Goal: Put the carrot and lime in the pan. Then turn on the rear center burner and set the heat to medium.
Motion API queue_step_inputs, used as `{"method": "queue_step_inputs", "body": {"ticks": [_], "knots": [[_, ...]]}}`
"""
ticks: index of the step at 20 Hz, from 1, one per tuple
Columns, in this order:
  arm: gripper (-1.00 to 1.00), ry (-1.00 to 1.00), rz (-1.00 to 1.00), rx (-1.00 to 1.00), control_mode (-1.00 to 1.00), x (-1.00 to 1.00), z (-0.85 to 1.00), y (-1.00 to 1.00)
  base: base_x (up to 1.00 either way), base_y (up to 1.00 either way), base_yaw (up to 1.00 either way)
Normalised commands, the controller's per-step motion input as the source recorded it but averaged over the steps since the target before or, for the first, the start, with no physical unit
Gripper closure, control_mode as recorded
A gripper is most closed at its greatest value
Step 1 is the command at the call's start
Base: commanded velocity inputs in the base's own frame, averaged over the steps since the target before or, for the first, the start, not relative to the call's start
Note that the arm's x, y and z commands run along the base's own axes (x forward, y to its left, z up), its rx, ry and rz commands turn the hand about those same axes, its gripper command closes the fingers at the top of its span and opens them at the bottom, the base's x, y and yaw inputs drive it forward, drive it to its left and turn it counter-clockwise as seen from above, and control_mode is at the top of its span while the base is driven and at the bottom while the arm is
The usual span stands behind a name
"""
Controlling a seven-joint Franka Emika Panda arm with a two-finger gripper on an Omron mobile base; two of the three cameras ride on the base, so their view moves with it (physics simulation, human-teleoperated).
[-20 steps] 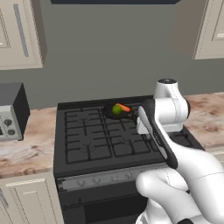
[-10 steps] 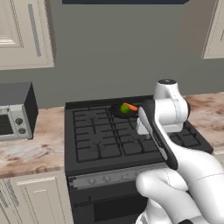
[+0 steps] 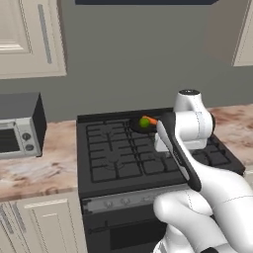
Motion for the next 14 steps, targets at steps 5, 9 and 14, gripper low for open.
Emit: {"method": "queue_step_inputs", "body": {"ticks": [5, 9, 14], "knots": [[-1.0, 0.0, 0.0, 0.0, 1.0, 0.0, 0.0, 0.0, 0.4, 0.22, 0.0], [-1.0, 0.0, 0.0, 0.0, 1.0, 0.0, 0.0, 0.0, 0.68, 0.0, -0.01], [-1.0, 0.0, 0.0, 0.0, 1.0, 0.0, 0.0, 0.0, 0.53, 0.09, 0.0]]}}
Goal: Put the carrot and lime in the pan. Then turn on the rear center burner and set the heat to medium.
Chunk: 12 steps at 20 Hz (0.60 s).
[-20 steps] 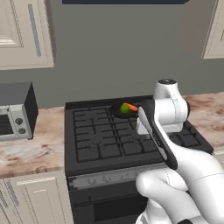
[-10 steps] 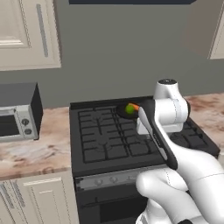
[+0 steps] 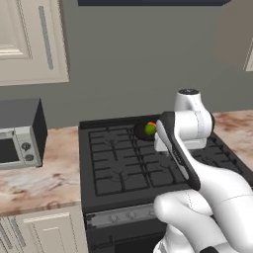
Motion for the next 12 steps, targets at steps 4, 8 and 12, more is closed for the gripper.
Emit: {"method": "queue_step_inputs", "body": {"ticks": [4, 8, 12], "knots": [[-1.0, 0.0, 0.0, 0.0, 1.0, 0.0, 0.0, 0.0, 0.14, 0.41, 0.02], [-1.0, 0.0, 0.0, 0.0, 1.0, 0.0, 0.0, 0.0, 0.0, 0.41, 0.09], [-1.0, 0.0, 0.0, 0.0, 1.0, 0.0, 0.0, 0.0, -0.02, 0.2, 0.11]]}}
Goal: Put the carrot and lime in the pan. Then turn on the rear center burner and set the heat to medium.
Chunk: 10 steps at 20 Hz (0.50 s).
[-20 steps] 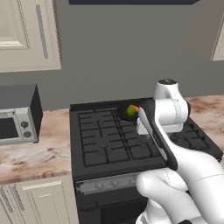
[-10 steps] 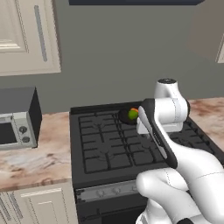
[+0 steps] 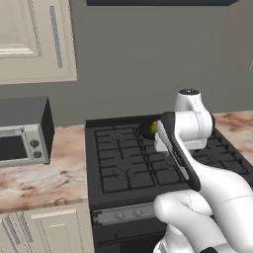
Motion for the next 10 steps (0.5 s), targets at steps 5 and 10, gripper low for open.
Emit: {"method": "queue_step_inputs", "body": {"ticks": [5, 10], "knots": [[-1.0, 0.0, 0.0, 0.0, 1.0, 0.0, 0.0, 0.0, 0.25, 0.02, 0.01], [-1.0, 0.0, 0.0, 0.0, 1.0, 0.0, 0.0, 0.0, -0.62, 0.07, -0.07]]}}
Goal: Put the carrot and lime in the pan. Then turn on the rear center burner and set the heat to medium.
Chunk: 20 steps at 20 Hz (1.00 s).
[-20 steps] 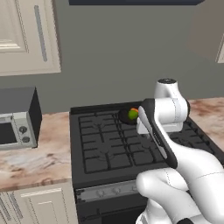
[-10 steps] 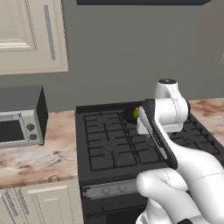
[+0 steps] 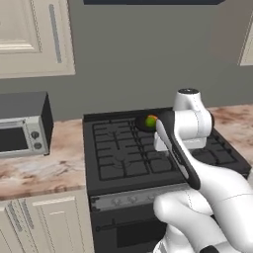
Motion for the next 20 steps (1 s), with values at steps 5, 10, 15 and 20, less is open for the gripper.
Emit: {"method": "queue_step_inputs", "body": {"ticks": [5, 10, 15, 20], "knots": [[-1.0, 0.0, 0.0, 0.0, 1.0, 0.0, 0.0, 0.0, 0.25, 0.25, -0.15], [-1.0, 0.0, 0.0, 0.0, 1.0, 0.0, 0.0, 0.0, 0.77, 0.61, -0.12], [-1.0, 0.0, 0.0, 0.0, 1.0, 0.0, 0.0, 0.0, 0.14, 0.63, 0.02], [-1.0, 0.0, 0.0, 0.0, 1.0, 0.0, 0.0, 0.0, 0.06, 0.02, 0.02]]}}
